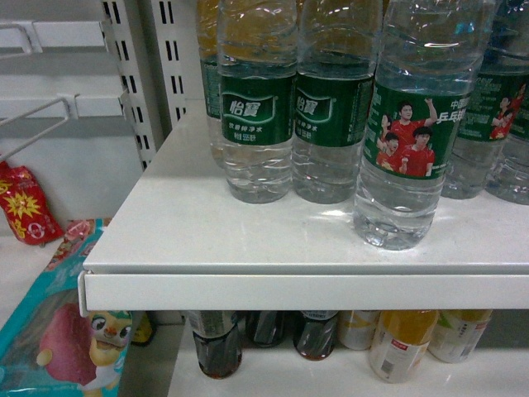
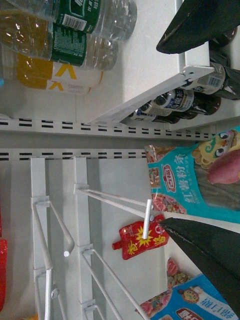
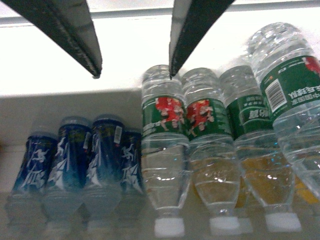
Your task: Move water from second to third shelf
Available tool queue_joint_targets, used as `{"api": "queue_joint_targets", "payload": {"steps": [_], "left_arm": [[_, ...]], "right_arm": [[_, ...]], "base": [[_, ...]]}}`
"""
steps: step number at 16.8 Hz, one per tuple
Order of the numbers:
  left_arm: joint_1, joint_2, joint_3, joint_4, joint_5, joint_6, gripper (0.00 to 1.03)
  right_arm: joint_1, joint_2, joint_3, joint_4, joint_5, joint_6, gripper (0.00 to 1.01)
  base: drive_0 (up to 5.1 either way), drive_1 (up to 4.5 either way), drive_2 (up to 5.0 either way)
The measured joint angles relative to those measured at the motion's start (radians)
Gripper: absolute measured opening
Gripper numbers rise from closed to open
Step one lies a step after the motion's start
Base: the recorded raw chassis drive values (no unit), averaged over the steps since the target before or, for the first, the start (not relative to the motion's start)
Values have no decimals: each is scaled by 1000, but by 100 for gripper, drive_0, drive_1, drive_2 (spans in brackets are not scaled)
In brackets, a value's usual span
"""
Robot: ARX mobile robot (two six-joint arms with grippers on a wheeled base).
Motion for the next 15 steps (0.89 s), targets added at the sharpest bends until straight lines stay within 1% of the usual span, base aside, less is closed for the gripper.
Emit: {"api": "queue_joint_targets", "payload": {"steps": [1,2,3,4,7,10,14,15], "left_arm": [[0,0,0,0,-1,0,98],[0,0,0,0,0,0,98],[0,0,0,0,0,0,98],[0,0,0,0,0,0,98],[0,0,0,0,0,0,98],[0,0,0,0,0,0,98],[0,0,0,0,0,0,98],[0,0,0,0,0,0,98]], "right_arm": [[-33,-37,-18,5,-18,-5,33],[-34,-64,-32,11,-34,-13,20],[-28,-82,-54,10,-35,-17,9],[-29,-103,-85,-1,-35,-22,2],[-29,-172,-121,-16,-35,-24,2],[-29,-237,-162,-53,-35,-24,2],[-29,-308,-184,-97,-35,-24,2],[-29,-325,-206,-69,-35,-24,2]], "base": [[0,0,0],[0,0,0],[0,0,0],[0,0,0],[0,0,0],[0,0,0],[0,0,0],[0,0,0]]}}
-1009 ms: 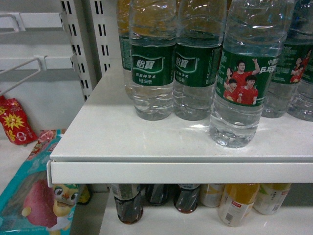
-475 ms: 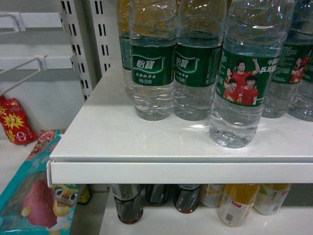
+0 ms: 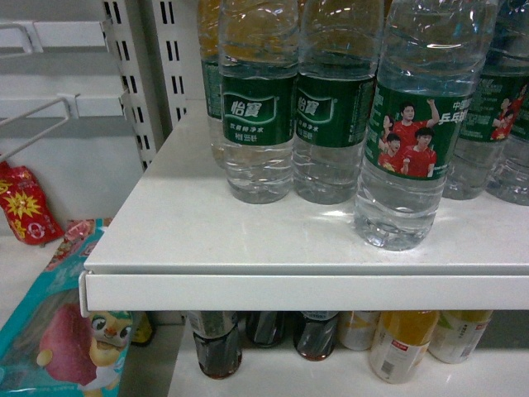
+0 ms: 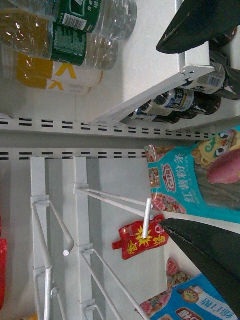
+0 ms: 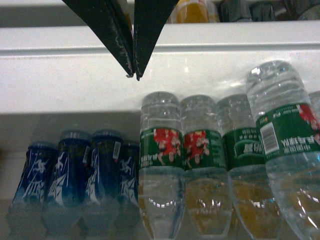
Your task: Move water from second to third shelf
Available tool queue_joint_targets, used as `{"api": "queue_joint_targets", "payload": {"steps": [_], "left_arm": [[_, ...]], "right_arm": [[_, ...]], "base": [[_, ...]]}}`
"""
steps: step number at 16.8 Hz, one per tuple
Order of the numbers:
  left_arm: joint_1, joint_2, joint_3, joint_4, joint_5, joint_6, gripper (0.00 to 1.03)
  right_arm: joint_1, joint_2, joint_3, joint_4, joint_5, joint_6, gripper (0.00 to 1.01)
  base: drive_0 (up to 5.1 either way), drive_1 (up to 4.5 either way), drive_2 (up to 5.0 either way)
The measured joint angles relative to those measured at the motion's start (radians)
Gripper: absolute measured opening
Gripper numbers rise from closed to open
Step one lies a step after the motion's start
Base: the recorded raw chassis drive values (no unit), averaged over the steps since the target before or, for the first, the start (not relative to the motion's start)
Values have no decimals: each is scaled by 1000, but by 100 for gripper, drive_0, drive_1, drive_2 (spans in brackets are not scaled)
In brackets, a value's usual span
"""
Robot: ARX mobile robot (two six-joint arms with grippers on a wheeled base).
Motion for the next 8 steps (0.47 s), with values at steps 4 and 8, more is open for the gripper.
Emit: {"api": "queue_joint_targets", "payload": {"steps": [4,8], "left_arm": [[0,0,0,0,-2,0,98],[0,0,0,0,-1,0,98]], "right_arm": [[0,-152,-3,-213,-3,-2,2],[0,-207,-3,-217,0,-2,2]], "base": [[0,0,0],[0,0,0]]}}
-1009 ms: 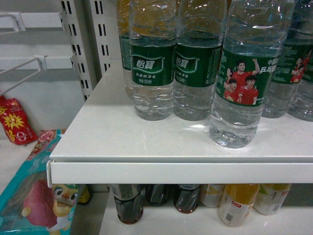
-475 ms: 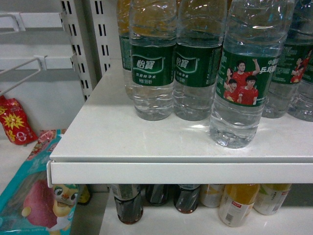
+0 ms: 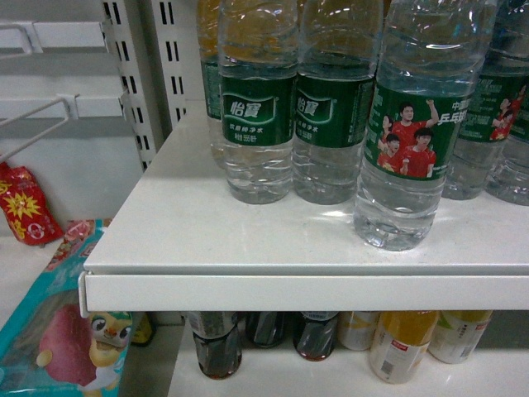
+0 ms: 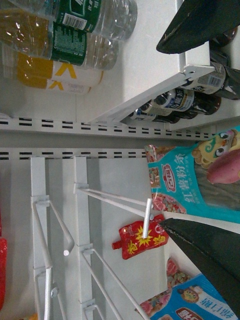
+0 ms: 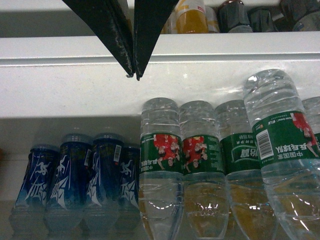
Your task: Move water from second to third shelf
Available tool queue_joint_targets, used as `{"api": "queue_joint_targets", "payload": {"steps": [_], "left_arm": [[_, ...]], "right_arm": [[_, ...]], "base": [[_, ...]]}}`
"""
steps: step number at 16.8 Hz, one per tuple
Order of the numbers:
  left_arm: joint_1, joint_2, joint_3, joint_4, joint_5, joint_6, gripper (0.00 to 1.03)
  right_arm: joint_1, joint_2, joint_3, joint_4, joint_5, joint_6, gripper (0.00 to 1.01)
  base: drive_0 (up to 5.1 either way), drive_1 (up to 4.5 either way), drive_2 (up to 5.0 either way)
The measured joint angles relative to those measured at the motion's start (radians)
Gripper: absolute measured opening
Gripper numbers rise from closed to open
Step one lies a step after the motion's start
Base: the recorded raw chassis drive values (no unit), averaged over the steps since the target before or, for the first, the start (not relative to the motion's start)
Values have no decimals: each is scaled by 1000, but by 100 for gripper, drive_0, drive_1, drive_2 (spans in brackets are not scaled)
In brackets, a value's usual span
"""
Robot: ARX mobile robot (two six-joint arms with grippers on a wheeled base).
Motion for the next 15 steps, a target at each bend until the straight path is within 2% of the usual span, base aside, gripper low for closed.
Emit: {"api": "queue_joint_targets", "payload": {"steps": [7,15], "left_arm": [[0,0,0,0,1,0,98],[0,0,0,0,1,0,98]], "right_arm": [[0,0,0,-3,0,0,3],[0,0,0,-3,0,0,100]], "base": [[0,0,0],[0,0,0]]}}
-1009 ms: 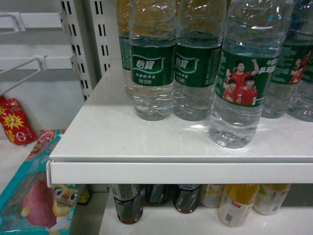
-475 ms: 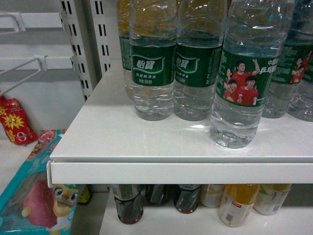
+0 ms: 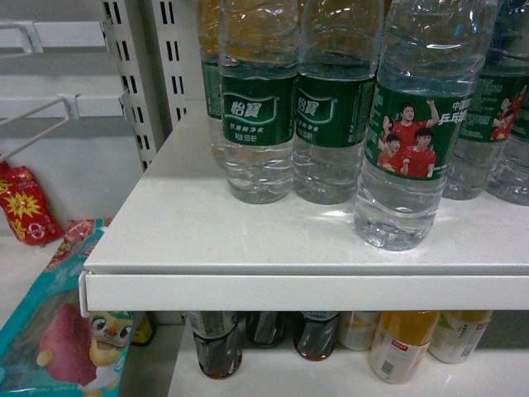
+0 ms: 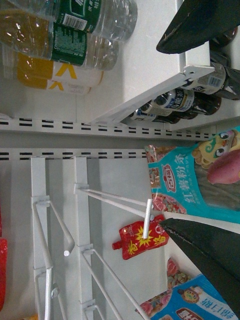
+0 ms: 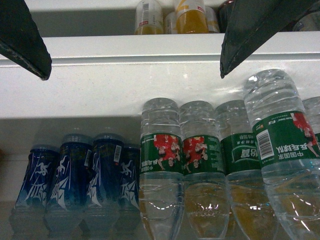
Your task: Move water from second to third shelf
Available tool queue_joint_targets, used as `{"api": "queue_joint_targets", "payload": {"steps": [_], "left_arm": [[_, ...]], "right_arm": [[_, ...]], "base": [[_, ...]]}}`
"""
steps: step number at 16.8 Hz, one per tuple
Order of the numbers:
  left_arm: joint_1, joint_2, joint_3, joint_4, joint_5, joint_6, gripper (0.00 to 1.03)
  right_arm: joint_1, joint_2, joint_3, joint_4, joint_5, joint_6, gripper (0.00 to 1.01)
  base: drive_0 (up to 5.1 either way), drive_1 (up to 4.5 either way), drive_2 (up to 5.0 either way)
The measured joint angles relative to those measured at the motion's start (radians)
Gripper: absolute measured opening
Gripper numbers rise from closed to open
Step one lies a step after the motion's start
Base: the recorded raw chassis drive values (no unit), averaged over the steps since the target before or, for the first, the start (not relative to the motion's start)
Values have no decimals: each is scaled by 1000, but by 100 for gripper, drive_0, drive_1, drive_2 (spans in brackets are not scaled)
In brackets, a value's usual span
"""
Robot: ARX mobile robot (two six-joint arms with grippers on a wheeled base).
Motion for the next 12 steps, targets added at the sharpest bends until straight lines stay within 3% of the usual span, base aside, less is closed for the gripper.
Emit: {"api": "queue_joint_targets", "payload": {"steps": [12], "left_arm": [[0,0,0,0,0,0,98]], "right_arm": [[0,0,0,0,0,0,98]], "base": [[7,7,7]]}}
